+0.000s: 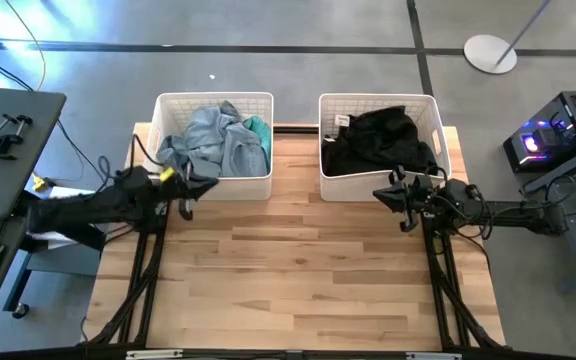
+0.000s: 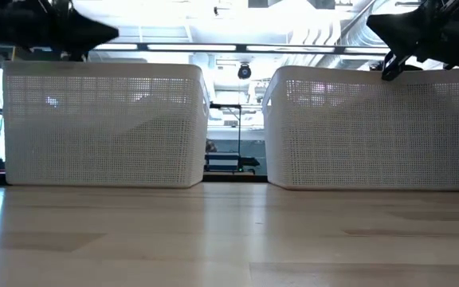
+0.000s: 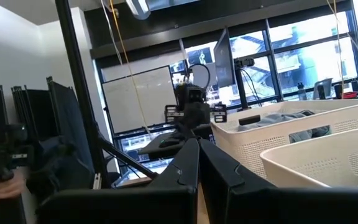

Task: Sort clothes
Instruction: Return to Home Position

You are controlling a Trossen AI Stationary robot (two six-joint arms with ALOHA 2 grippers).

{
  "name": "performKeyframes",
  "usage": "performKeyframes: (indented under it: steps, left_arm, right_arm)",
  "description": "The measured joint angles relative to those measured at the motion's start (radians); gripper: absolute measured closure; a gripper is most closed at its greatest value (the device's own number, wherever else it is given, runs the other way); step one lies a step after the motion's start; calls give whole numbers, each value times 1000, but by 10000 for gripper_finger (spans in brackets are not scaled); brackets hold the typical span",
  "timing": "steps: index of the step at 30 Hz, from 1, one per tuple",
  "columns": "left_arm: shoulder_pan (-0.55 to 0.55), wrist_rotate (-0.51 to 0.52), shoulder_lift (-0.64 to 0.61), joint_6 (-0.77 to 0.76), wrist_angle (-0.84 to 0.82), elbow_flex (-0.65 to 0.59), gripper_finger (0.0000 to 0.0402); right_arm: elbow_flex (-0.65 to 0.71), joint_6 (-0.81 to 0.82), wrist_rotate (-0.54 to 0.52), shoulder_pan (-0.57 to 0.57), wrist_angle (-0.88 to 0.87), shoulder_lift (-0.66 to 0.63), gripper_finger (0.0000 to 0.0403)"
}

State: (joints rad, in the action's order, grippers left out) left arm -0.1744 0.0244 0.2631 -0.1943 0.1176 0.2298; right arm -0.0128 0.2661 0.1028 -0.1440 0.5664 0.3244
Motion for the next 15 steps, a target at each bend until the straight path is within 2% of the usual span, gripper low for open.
performKeyframes:
  steps: [4, 8, 12, 15]
  left_arm:
    - [218, 198, 27, 102, 70, 1, 401]
    - [372, 323, 23, 133, 9, 1, 401]
    - [421, 415, -34, 173, -78, -1, 401]
    - [416, 378, -112, 180, -66, -31, 401]
  right_arm:
    - [0, 10, 7, 0, 3, 0, 403]
    - [0, 8, 9, 0, 3, 0, 403]
    - [0, 4, 24, 0, 1, 1, 403]
    - [1, 49, 93, 0, -17, 1, 403]
